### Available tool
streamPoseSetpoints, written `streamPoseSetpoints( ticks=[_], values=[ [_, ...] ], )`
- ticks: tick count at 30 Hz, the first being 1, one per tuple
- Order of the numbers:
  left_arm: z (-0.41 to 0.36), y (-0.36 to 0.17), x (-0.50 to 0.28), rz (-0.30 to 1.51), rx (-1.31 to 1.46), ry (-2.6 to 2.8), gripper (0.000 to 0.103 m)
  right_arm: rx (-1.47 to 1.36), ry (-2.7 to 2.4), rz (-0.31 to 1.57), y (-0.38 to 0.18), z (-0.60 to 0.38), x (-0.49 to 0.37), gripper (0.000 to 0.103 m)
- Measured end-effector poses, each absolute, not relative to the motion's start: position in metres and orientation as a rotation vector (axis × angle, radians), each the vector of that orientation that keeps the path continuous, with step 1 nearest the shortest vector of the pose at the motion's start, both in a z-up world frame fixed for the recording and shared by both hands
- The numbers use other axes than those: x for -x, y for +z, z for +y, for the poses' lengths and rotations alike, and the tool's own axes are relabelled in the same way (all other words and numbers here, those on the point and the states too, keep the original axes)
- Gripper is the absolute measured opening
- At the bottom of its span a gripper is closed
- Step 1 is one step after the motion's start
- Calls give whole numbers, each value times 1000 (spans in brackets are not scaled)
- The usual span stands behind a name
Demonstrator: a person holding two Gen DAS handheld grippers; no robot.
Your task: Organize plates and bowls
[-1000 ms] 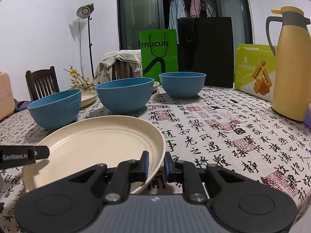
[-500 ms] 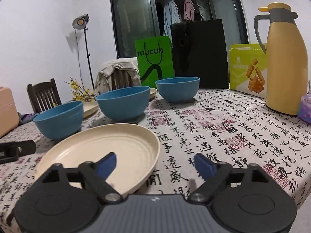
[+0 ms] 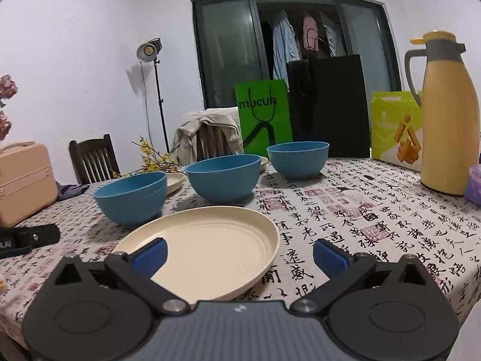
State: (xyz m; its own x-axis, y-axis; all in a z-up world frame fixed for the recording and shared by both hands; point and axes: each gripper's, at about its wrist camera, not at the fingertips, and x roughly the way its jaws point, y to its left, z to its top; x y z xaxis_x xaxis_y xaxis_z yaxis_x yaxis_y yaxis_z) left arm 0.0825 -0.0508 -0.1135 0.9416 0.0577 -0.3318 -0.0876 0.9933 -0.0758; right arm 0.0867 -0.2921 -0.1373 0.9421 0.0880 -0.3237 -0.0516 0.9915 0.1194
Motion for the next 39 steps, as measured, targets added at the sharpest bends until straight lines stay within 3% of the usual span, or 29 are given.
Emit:
streamPoseSetpoints(
  ticks=[19, 39],
  values=[
    [38, -130, -14, 324, 188, 128, 103, -92, 73, 319, -140, -309, -47, 103],
    [42, -121, -35, 311, 201, 71, 103, -100, 73, 347, -135, -328, -53, 103]
  ],
)
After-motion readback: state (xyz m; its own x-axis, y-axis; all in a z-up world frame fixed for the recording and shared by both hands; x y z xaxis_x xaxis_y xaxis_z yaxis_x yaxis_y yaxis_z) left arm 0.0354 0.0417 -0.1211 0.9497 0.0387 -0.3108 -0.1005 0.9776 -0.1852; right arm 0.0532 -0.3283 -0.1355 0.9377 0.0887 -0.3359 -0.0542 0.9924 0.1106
